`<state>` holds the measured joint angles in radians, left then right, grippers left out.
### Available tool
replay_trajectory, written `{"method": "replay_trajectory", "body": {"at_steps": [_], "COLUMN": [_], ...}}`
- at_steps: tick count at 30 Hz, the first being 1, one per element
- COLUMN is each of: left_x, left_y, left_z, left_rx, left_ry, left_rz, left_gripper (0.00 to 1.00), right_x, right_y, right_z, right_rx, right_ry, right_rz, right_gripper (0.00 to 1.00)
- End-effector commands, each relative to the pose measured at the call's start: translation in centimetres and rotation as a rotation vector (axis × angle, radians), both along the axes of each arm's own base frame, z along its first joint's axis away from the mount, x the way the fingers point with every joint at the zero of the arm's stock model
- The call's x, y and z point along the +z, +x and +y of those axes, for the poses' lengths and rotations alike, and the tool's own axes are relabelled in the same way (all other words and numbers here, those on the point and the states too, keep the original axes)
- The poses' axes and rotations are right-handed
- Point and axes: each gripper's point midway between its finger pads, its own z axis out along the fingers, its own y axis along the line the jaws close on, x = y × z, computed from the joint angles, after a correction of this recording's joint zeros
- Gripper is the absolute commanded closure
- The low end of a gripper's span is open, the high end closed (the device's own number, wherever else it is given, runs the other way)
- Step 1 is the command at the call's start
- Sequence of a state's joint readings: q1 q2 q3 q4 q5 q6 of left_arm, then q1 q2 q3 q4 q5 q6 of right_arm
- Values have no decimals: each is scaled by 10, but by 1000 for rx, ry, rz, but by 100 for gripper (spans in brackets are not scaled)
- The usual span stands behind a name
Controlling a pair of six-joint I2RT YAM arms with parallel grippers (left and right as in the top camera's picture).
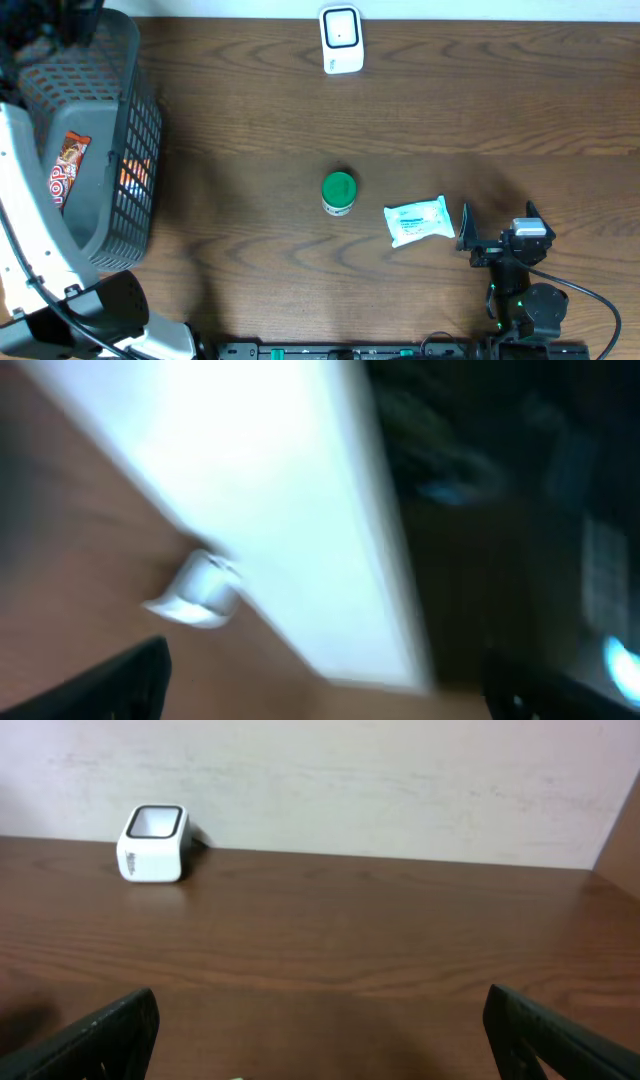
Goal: Scan the item barcode
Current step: 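Move the left gripper into the basket toward the orange tissue box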
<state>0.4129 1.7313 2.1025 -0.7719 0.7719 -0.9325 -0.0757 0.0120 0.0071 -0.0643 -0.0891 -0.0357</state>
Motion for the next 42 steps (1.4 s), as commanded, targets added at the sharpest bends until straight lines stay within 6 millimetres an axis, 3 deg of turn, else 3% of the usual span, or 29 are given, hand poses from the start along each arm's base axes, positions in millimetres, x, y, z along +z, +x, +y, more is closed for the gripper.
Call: {"method": "replay_trajectory", "body": {"at_steps": [1,4,8,12,18,27,33,39,42], "left_x": [-29,-56,-92,-134,-205,-279,-318,-342,-347], "left_y": [-24,-42,-64,-80,-85,-93,-96,-107,-105], "left_z": [65,83,94,99,98,94,92,86,71], "left_rx": [188,172,87,21,-101,-254,-299,-86,-21], "left_ry": [523,736,875,868,799,734,666,460,312], "left_rz": [129,280,456,616,792,963,1058,1221,1242], "left_gripper": [2,2,2,2,2,2,2,2,2], "right_x": [-1,-1,-1,-1,-1,-1,-1,-1,-1], "right_y": [0,0,0,0,0,0,0,0,0], "right_z": [-1,-1,-1,-1,-1,-1,-1,-1,-1], "right_rx": [-8,-8,-8,-8,-8,-8,-8,-8,-8], "right_ry": [12,13,12,12,12,12,12,12,12], "right_rz": [1,1,1,1,1,1,1,1,1], "right_gripper": [1,1,1,1,1,1,1,1,1]}}
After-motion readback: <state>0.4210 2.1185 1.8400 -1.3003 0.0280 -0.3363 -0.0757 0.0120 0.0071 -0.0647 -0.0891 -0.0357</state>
